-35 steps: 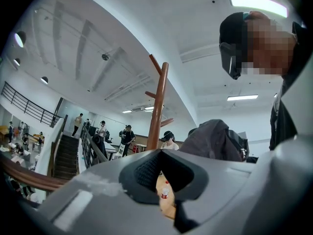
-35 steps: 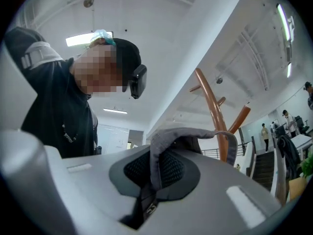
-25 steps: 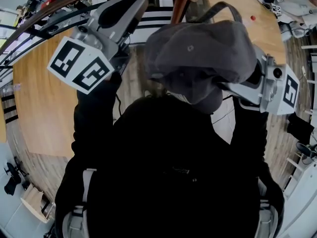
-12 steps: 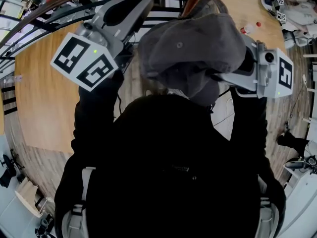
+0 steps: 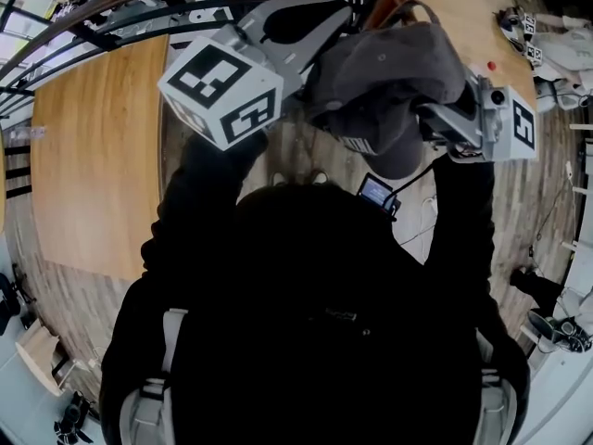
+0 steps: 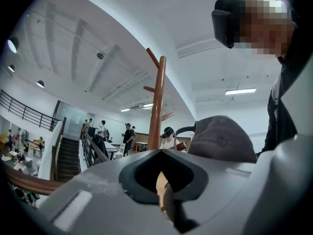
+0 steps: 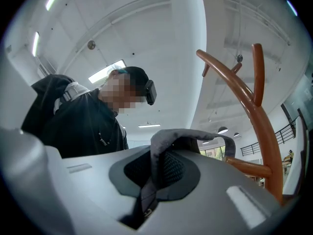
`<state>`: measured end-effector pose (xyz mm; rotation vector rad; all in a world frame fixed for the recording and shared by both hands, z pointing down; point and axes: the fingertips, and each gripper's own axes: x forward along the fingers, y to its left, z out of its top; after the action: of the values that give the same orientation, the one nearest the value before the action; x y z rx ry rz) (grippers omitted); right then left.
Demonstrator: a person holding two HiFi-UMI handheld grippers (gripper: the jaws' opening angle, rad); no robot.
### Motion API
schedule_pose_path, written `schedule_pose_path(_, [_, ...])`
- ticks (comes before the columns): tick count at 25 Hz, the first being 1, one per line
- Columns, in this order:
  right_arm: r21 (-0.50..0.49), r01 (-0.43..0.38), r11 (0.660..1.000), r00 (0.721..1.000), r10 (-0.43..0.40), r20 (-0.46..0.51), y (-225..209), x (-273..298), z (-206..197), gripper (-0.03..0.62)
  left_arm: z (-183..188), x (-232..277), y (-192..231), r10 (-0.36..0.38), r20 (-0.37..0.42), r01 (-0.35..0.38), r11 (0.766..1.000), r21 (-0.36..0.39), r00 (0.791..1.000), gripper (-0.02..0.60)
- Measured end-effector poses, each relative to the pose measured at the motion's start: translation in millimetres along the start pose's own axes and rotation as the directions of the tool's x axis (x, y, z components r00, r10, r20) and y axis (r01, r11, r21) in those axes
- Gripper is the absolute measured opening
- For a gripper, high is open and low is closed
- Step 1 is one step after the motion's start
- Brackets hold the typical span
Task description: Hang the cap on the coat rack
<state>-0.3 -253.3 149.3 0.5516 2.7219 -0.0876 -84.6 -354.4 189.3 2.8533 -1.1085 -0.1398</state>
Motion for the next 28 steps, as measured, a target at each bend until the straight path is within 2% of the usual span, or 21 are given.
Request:
schedule_pose_path(6, [0.026,0.034,0.999,0.999,-0.034,0.001,-20.4,-17.7,-10.3,0.017,2.6,13.3,9.3,-0.012,0.005,0.012,1.0,0.013,1.0,0.003])
schedule_pose_path(10, [0.04,0.06,0.997,0.998,-0.06,0.003,-27.5,-30.5,-15.0,0.017,6.0,28.0,-0.7,-0.021,-0.001,0.021,0.999,0.042,1.0,0.003])
schedule_pose_path(20, [0.019,0.164,0.986,0.983,-0.161,-0.093,-40.6,-46.1,-33.9,0.017,14.5,44.3,-27.0,-0.027,0.007,0.026,0.996,0.081,1.0,0.003])
schedule_pose_path(28, [0.044,0.185,0.982,0.982,-0.182,-0.053,-46.1,-56.7,-35.4,0.017,16.0,47.6,-37.8,-0.035,0.008,0.034,0.995,0.098,0.999,0.003])
